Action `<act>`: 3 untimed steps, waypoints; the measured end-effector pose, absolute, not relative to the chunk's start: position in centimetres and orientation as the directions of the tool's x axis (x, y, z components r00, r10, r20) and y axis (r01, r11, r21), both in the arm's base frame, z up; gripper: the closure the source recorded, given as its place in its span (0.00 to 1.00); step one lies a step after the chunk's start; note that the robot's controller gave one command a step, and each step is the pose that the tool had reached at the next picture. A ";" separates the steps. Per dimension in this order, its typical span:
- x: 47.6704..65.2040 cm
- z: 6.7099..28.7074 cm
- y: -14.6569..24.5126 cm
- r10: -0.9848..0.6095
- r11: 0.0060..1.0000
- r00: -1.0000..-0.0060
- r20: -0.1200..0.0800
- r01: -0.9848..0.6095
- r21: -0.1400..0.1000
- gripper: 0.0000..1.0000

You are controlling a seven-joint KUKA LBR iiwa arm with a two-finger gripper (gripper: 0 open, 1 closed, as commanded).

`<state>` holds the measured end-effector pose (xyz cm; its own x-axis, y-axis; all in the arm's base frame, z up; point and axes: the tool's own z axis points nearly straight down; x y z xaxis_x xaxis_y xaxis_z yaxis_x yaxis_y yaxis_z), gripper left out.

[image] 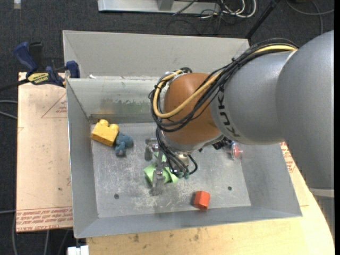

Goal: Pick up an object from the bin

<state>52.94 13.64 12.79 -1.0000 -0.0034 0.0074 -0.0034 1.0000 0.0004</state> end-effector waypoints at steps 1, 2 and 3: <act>56.5 6.9 7.5 0.017 1.000 -1.000 0.002 0.017 -0.002 0.00; 58.9 9.9 10.0 -0.017 1.000 -1.000 -0.006 -0.017 0.002 0.00; 58.4 7.0 7.7 -0.185 0.983 -0.983 -0.002 -0.185 0.001 0.00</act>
Offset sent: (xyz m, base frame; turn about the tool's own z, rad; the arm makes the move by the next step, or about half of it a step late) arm 0.0351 -0.0581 -0.0557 0.0143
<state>58.42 7.69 7.00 -0.9828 -0.1847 -0.0018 -0.1847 0.9828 0.0008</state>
